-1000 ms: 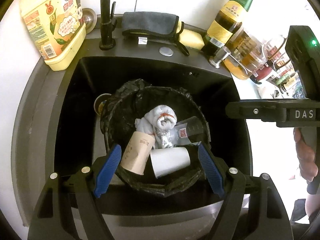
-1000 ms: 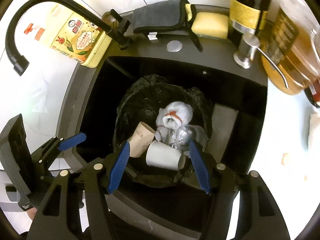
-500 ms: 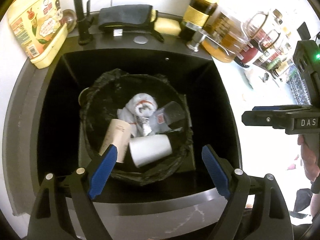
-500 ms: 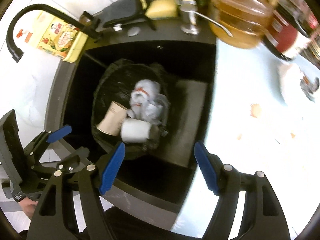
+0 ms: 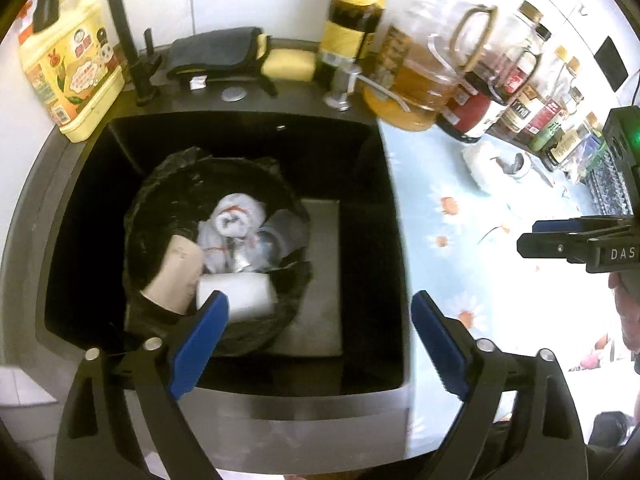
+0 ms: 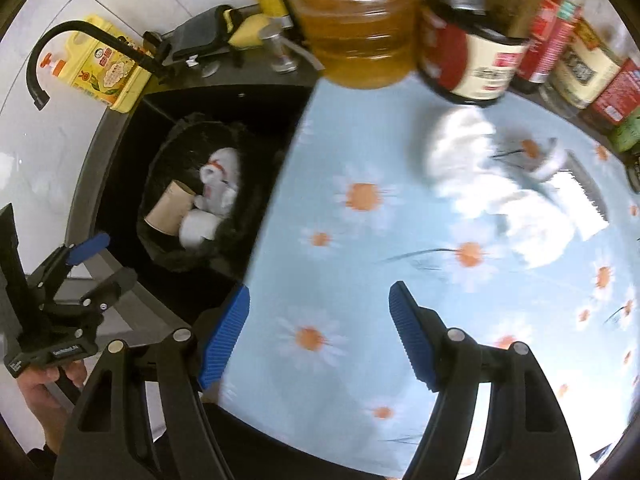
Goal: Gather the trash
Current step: 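Move both open tools back over the table toward the tissue and foil, then close the right tool around the foil-wrapped roll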
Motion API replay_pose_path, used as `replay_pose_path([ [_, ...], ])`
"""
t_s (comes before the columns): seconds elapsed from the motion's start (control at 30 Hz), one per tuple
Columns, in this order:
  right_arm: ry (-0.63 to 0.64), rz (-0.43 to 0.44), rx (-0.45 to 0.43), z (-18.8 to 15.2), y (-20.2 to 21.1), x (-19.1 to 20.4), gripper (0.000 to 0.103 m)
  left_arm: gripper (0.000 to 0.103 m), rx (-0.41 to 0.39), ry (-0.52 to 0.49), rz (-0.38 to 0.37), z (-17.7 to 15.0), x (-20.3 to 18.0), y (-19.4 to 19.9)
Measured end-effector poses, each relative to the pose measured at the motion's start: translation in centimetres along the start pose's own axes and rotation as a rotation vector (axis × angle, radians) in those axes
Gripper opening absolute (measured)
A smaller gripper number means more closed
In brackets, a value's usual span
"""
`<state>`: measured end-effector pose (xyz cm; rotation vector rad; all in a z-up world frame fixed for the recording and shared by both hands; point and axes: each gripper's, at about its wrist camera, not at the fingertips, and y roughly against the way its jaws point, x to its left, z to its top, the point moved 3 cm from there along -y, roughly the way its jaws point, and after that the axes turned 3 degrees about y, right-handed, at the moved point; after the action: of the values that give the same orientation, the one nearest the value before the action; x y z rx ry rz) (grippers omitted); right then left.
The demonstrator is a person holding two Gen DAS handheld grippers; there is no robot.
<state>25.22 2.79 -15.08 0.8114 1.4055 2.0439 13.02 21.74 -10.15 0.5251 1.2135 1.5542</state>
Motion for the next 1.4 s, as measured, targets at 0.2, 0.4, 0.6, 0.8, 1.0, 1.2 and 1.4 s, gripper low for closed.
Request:
replay_pose_path([
  [0.2,0.048,0.005,-0.046,-1.3,3.4,-6.4,0.072,0.096,-0.024,0.034,-0.001,-1.0,-5.8,0.0],
  [0.4,0.113,0.016,-0.102,-1.9,6.1,-12.1,0.072,0.096,-0.040,0.051,0.020,-2.1,-11.1,-0.4],
  [0.6,0.188,0.030,-0.127,-2.2,7.6,-15.9,0.072,0.096,-0.071,0.086,0.040,-2.6,-15.1,-0.6],
  [0.8,0.278,0.039,-0.135,-0.6,7.2,-18.2,0.072,0.096,-0.086,0.118,0.053,-3.1,-17.9,-0.5],
  [1.0,0.385,0.042,-0.097,2.1,4.6,-18.8,0.072,0.096,-0.080,0.154,0.075,-3.6,-18.8,-1.0],
  [1.2,0.401,0.050,-0.024,4.5,0.9,-20.0,0.072,0.096,-0.065,0.180,0.094,-3.8,-19.2,-1.4],
  [1.4,0.353,0.070,0.050,5.8,-1.9,-21.5,0.067,0.096,-0.052,0.187,0.107,-3.8,-19.2,-1.6],
])
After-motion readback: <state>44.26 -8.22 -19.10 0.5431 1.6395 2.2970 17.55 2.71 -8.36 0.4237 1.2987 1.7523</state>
